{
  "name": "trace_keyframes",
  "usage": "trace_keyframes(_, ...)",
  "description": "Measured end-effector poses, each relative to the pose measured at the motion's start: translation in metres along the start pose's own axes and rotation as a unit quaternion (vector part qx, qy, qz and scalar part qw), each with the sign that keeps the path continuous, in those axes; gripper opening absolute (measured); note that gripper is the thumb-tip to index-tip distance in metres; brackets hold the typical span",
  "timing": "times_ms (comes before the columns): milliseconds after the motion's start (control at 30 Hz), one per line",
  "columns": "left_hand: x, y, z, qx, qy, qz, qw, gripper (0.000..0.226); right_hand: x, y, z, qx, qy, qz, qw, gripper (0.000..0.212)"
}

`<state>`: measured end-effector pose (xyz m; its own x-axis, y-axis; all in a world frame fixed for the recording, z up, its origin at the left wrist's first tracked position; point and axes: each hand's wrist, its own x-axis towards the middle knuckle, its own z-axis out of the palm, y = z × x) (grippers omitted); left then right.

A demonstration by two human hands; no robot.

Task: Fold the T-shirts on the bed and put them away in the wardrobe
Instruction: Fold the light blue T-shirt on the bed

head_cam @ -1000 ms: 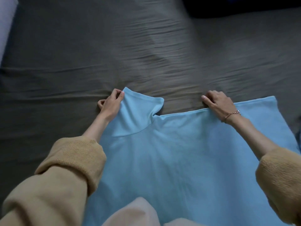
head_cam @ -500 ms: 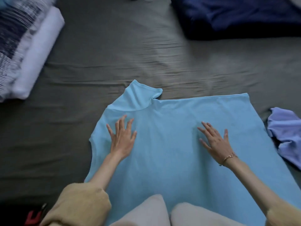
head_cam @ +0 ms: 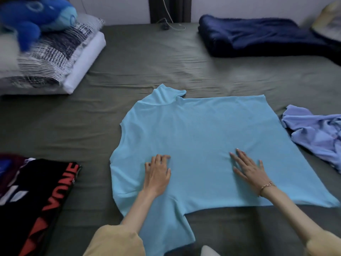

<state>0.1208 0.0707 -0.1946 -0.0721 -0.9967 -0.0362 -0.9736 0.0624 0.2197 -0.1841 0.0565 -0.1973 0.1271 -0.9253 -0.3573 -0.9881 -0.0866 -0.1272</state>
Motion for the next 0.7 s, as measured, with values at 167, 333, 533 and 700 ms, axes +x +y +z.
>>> trace_keyframes(167,-0.031,0.013,0.007,-0.129,-0.003,-0.001,0.992,0.026,-0.023,0.015,0.017,0.011,0.034,-0.006,0.999,0.074)
trace_keyframes(333,-0.061,0.032,0.009,-0.145,-0.014,-0.001,0.989,0.030,-0.058,0.039,0.033,0.046,0.059,-0.039,0.996,0.057)
trace_keyframes(533,-0.094,0.049,0.007,-0.070,-0.035,0.003,0.997,0.057,-0.097,0.066,0.031,0.058,0.066,-0.092,0.992,0.062)
trace_keyframes(700,-0.109,0.059,-0.003,0.029,-0.068,0.016,0.997,0.057,-0.114,0.088,0.029,0.057,0.077,-0.119,0.988,0.060)
